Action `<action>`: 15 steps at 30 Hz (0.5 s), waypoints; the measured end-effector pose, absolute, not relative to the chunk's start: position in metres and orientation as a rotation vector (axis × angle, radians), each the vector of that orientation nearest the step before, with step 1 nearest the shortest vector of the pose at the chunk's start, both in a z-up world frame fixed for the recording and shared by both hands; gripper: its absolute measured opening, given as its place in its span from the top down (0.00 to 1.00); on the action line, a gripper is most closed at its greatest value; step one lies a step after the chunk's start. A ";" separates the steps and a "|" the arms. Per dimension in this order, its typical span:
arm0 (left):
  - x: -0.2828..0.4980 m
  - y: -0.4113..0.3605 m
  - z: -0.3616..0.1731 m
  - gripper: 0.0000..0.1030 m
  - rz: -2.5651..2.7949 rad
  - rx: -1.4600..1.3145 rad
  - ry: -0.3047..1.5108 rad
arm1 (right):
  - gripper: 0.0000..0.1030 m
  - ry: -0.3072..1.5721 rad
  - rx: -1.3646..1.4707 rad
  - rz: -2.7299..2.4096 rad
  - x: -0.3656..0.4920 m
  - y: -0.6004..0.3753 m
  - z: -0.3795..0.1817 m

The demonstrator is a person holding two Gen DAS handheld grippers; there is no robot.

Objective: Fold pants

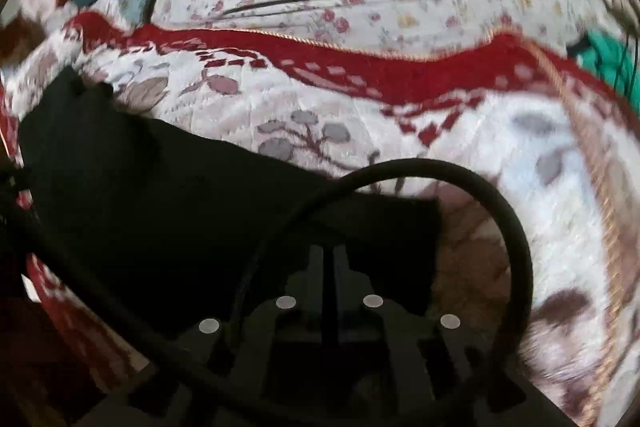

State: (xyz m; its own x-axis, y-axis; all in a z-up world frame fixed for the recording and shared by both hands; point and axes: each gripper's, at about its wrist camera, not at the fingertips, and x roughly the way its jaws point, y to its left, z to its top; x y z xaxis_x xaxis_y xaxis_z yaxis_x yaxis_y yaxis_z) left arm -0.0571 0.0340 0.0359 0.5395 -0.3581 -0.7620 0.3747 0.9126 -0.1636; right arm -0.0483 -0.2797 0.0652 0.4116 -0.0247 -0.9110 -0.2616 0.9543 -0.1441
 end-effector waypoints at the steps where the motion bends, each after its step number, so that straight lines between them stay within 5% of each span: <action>1: -0.058 0.035 0.040 0.94 -0.443 0.004 0.890 | 0.97 1.120 -0.319 0.139 -0.048 -0.278 0.071; 8: -0.052 0.034 0.055 0.94 -0.450 -0.050 0.849 | 0.97 1.057 -0.311 0.130 -0.022 -0.293 0.108; 10: -0.051 0.034 0.051 0.93 -0.449 -0.049 0.863 | 0.89 1.137 -0.236 0.247 -0.017 -0.292 0.097; 12: -0.053 0.035 0.047 0.93 -0.451 -0.040 0.875 | 0.53 1.211 -0.272 0.280 -0.017 -0.286 0.081; 15: -0.056 0.036 0.042 0.93 -0.454 -0.025 0.891 | 0.50 1.278 -0.341 0.297 -0.013 -0.283 0.064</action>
